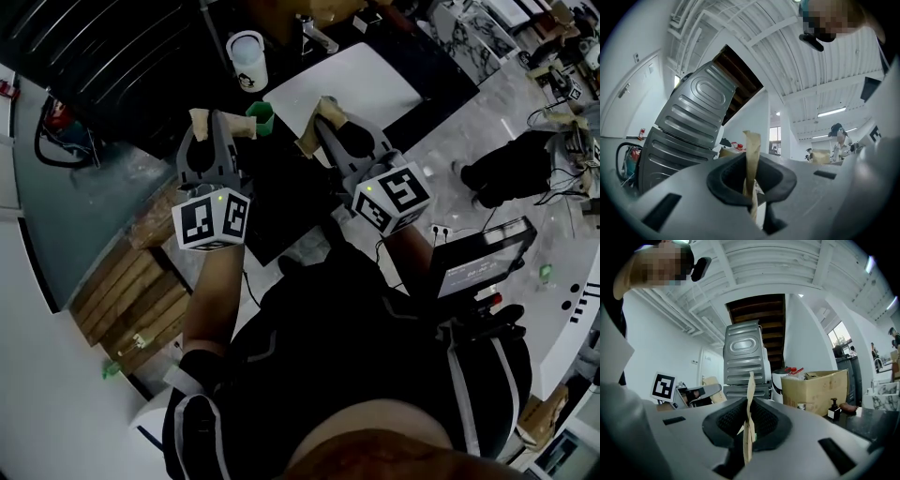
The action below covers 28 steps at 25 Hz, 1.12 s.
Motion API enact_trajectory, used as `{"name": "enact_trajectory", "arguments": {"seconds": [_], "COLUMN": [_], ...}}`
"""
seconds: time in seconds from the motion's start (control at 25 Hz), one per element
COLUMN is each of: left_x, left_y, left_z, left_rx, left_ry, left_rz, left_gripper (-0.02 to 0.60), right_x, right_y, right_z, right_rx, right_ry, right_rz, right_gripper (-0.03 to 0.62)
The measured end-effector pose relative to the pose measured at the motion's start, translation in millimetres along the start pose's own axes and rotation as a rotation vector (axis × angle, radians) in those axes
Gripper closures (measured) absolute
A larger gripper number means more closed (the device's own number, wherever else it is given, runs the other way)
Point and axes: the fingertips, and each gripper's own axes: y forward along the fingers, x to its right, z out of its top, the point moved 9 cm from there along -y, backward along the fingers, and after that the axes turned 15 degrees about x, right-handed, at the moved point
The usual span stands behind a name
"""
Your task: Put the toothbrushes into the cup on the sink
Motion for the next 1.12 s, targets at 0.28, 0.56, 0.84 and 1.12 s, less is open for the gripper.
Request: {"name": "enact_trajectory", "arguments": {"seconds": [0.28,0.56,0.84,1.12], "left_x": [-7,-11,-16,-17], "left_y": [7,4,-2,14], "left_z": [-28,-49,-72,-121], "left_rx": [-0.035,-0.060,-0.126,-0.212], "left_ry": [0.034,0.073,0.114,0.144], "left_rz": [0.017,0.031,0.047,0.058], "left_gripper": [0.552,0.552,0.552,0.552], "right_x": [8,9,16,45], "right_y": [2,1,1,10], "right_z": [-3,-4,-11,-30], "right_rx": [0.003,-0.012,-0.044,-0.066], "right_ry": [0.001,-0.002,0.012,0.046], "right_rz": [0.019,0.032,0.014,-0.005], "right_gripper": [0.553,0.553,0.553,0.553]}}
